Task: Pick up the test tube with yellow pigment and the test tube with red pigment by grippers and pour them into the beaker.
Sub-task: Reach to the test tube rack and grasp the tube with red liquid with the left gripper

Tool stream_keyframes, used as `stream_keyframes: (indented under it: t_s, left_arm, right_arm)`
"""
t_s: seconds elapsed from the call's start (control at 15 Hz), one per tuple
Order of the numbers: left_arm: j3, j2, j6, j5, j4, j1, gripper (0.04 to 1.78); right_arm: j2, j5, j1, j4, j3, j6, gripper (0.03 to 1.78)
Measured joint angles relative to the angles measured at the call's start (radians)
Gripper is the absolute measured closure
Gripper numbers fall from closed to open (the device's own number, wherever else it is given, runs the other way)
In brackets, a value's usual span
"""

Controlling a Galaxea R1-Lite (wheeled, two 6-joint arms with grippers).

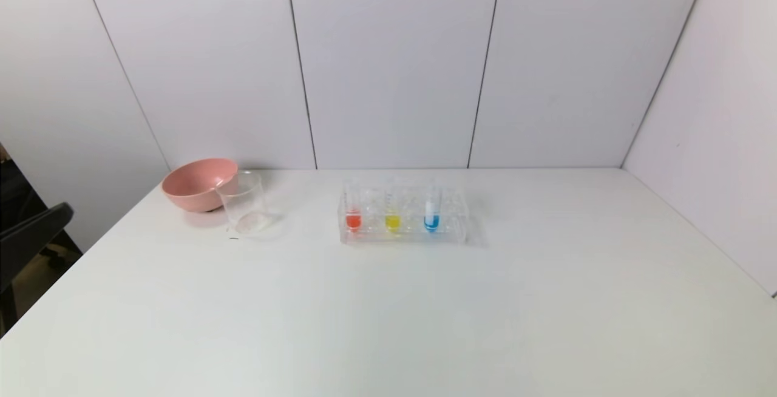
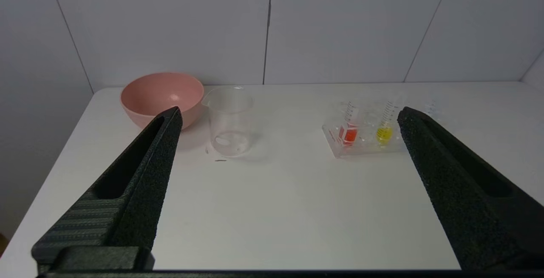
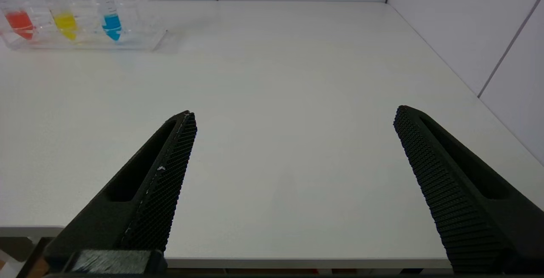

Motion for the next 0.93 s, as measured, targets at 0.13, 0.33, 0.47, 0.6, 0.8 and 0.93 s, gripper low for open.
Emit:
stream_keyframes:
  t_s: [0.13,0.33,0.47,0.6,0.8,0.93]
  left_arm:
    - [-0.014,0.150,0.000,0.008,-0.105,-0.040,0.04]
    - [-0.034,0.375,0.001,0.054,-0.293,-0.119,0.04]
    - [-0.055,0.517,0.005,0.113,-0.424,-0.180,0.04]
    - [-0.089,0.651,0.006,0.189,-0.538,-0.250,0.04]
    - [-0.159,0.827,0.013,0.309,-0.640,-0.349,0.04]
    - [-0.202,0.923,0.021,0.366,-0.696,-0.396,0.04]
  right_arm:
    - [0.000,0.000,0.000,0.000,0.000,0.000,0.11]
    - [0.000,0.000,0.000,0.000,0.000,0.000,0.11]
    - [0.000,0.000,0.000,0.000,0.000,0.000,0.11]
    - [0.000,0.000,0.000,0.000,0.000,0.000,0.11]
    - [0.000,0.000,0.000,0.000,0.000,0.001,0.11]
    - [0.000,0.000,0.000,0.000,0.000,0.000,0.11]
